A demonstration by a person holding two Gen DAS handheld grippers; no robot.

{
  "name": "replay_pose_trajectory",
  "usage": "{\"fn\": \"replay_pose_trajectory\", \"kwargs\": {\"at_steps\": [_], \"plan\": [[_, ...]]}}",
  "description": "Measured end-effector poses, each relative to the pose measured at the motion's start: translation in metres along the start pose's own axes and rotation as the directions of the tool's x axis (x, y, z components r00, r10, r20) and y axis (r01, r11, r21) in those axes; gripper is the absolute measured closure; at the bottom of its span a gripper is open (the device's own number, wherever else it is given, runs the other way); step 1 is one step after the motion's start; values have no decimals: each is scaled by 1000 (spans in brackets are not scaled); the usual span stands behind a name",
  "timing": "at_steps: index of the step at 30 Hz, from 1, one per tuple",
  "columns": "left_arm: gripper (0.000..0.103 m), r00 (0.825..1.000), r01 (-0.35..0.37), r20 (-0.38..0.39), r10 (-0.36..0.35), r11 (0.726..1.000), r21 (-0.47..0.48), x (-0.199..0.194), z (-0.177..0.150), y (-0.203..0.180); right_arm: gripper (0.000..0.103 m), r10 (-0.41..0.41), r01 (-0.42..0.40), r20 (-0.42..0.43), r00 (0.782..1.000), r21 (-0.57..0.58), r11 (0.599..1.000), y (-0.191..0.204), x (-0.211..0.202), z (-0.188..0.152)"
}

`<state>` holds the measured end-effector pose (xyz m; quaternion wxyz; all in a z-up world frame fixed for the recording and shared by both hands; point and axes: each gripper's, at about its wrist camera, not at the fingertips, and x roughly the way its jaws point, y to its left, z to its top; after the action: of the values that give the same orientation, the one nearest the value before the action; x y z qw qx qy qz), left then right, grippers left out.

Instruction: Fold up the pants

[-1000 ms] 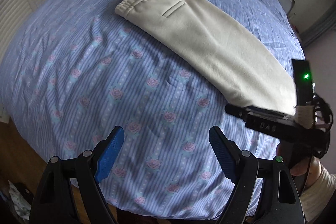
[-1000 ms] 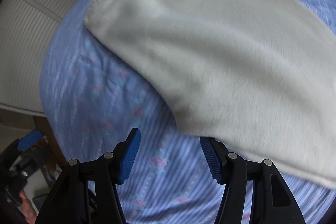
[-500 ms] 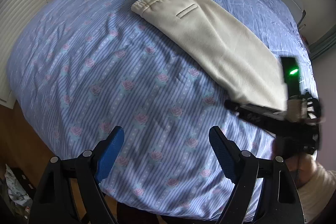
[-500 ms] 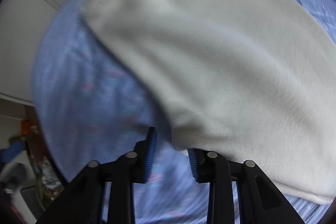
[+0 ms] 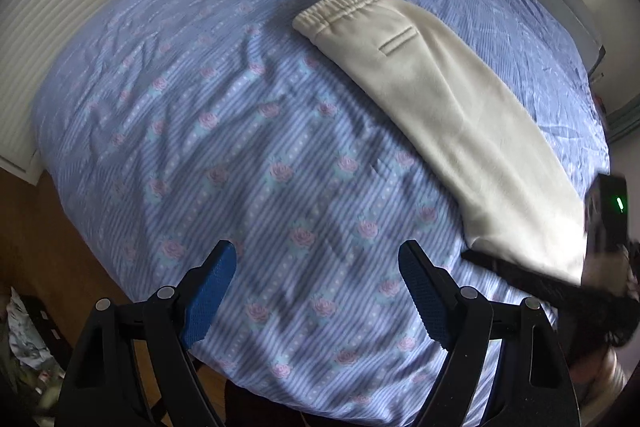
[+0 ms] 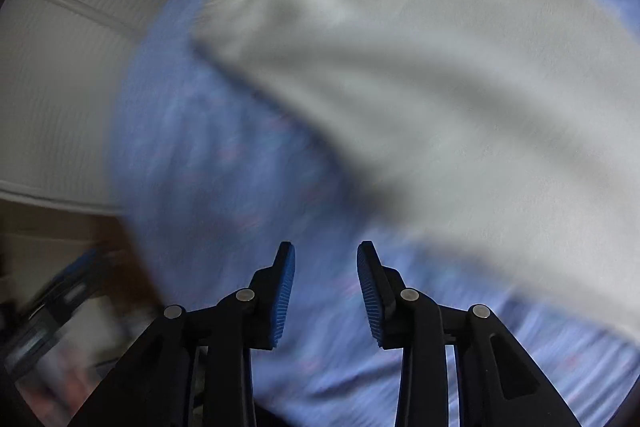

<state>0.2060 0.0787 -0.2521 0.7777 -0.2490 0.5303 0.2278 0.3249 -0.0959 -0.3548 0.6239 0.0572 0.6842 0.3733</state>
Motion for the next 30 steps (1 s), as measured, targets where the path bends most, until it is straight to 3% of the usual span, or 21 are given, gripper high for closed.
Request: {"fn": "replay_pose_trajectory", "kwargs": {"at_steps": [5, 9, 12, 14, 19, 23, 27, 30], "plan": [[17, 1000, -8, 19, 7, 1000, 19, -2, 21, 11, 67, -71, 63, 75, 995, 97, 993, 6, -36, -27], [17, 999, 27, 17, -27, 1000, 3, 7, 47, 25, 67, -154, 143, 100, 983, 106, 984, 16, -50, -19], [17, 996, 85, 22, -85, 996, -8, 20, 78, 34, 65, -250, 234, 160, 955, 112, 966, 30, -60, -4], [17, 992, 125, 19, -124, 992, -3, 29, 96, 37, 55, -285, 259, 206, 936, 144, 955, 38, -62, 11], [17, 966, 256, -35, -257, 966, -31, 72, 153, 47, 52, -335, 291, 240, 911, 201, 935, 58, -40, 55], [17, 937, 329, -91, -338, 939, -100, 113, 197, 57, 52, -356, 295, 234, 905, 258, 920, 66, -22, 92], [17, 946, 318, -69, -315, 947, 37, 132, 253, 51, 52, -356, 288, 221, 908, 290, 913, 72, -4, 123], [17, 928, 373, -104, -359, 909, 186, 144, 293, 31, 52, -357, 289, 206, 911, 296, 910, 75, 8, 140]]}}
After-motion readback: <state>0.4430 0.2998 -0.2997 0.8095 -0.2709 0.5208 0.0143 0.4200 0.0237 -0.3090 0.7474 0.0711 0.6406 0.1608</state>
